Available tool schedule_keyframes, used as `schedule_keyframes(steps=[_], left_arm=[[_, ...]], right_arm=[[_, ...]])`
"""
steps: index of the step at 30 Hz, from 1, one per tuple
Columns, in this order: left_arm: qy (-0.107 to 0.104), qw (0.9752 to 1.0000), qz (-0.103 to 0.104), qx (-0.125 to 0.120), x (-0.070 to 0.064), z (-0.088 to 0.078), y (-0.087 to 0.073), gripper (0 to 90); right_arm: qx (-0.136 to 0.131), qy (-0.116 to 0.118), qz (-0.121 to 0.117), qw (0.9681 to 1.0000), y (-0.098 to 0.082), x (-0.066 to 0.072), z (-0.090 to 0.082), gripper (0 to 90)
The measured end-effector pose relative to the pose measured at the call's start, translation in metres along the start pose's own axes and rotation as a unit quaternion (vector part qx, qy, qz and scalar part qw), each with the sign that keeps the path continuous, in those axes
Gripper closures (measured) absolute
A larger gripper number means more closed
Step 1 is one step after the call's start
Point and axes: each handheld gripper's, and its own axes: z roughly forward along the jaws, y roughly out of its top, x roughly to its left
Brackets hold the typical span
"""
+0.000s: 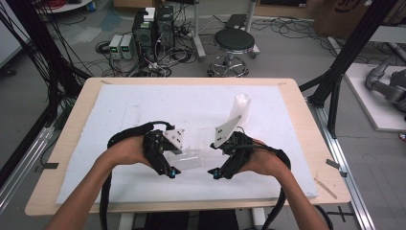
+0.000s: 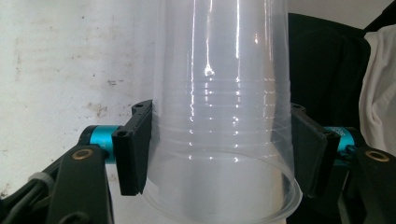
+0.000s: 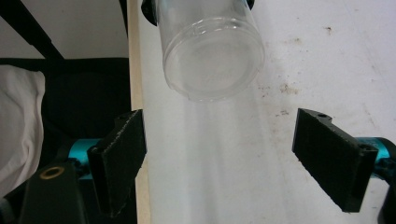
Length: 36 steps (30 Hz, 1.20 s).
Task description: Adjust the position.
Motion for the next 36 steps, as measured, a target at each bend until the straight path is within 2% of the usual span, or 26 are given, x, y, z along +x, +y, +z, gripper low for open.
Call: schedule_keyframes(steps=[11,18,23,28,30,33,36], left_arm=[[0.001,0.9999,0.007,0.013,0.0,0.011,0.011,32.7],[-0.004,0.9999,0.011,0.012,0.0,0.014,0.017,32.7],[-0.006,0.9998,0.014,0.012,0.0,0.014,0.02,32.8],[-0.008,0.9998,0.012,0.012,-0.001,0.017,0.021,32.8],[-0.008,0.9997,0.018,0.018,0.0,0.016,0.021,32.8],[-0.007,0.9996,0.018,0.019,0.0,0.017,0.021,32.8],[-0.007,0.9997,0.016,0.017,0.001,0.017,0.022,32.8]], right_arm=[[0.017,0.006,-0.005,0.9998,0.005,-0.002,0.005,19.4],[0.008,0.012,-0.007,0.9999,0.006,-0.002,0.007,19.4],[0.011,0.016,-0.009,0.9998,0.008,-0.002,0.01,19.7],[0.008,0.019,-0.01,0.9997,0.009,-0.003,0.011,25.5],[0.007,0.021,-0.011,0.9997,0.009,-0.003,0.011,27.0],[0.008,0.023,-0.015,0.9996,0.01,-0.003,0.011,34.0],[0.006,0.027,-0.017,0.9995,0.01,-0.003,0.011,35.8]])
